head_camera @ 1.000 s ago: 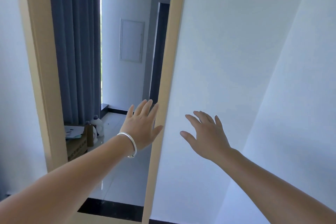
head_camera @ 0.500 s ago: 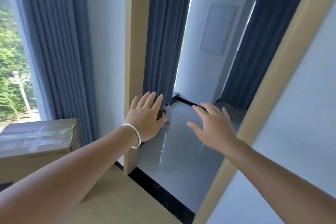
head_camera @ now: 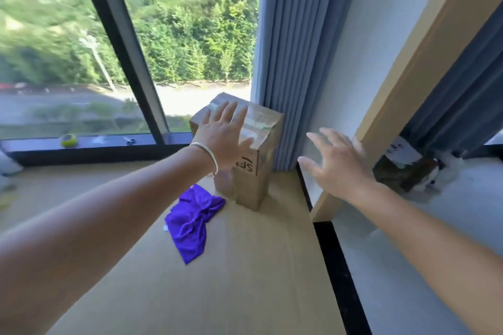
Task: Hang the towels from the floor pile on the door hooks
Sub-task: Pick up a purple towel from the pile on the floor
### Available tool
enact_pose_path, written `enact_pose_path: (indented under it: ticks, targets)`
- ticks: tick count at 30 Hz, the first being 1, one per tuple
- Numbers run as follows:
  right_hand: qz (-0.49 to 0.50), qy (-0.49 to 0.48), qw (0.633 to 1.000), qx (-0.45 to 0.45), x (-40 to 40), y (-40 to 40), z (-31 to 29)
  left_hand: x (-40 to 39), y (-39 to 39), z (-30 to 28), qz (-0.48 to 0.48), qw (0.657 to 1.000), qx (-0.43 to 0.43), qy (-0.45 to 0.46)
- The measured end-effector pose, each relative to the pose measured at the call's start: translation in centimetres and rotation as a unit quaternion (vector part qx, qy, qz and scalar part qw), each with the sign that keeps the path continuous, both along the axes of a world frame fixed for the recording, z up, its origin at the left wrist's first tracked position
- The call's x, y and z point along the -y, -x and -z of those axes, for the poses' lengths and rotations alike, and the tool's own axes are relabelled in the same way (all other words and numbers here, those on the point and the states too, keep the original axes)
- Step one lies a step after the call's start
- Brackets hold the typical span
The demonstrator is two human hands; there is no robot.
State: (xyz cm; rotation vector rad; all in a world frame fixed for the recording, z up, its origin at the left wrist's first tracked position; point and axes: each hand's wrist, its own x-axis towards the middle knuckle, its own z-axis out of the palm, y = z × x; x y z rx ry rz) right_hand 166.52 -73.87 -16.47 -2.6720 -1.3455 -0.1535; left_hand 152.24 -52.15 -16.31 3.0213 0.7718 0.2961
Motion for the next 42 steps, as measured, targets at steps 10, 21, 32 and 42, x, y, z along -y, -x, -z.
enact_pose_path:
  ticks: [10, 21, 32, 42]
  targets:
    - [-0.181, 0.025, 0.982, -0.043, -15.3, 0.6, 5.5, -9.2, 8.3, 5.2, -0.185, 0.982, -0.038, 0.011]
    - [-0.294, 0.079, 0.950, -0.066, -35.1, 4.9, 9.0, -23.3, 14.1, 11.4, -0.310, 0.948, -0.033, 0.061]
    - [-0.345, 0.182, 0.920, -0.047, -49.5, 8.3, 20.8, -32.7, 17.4, 25.5, -0.376, 0.904, -0.073, 0.189]
    - [-0.400, 0.206, 0.892, -0.050, -60.1, 9.0, 37.1, -37.2, 18.6, 41.5, -0.447, 0.856, -0.068, 0.252]
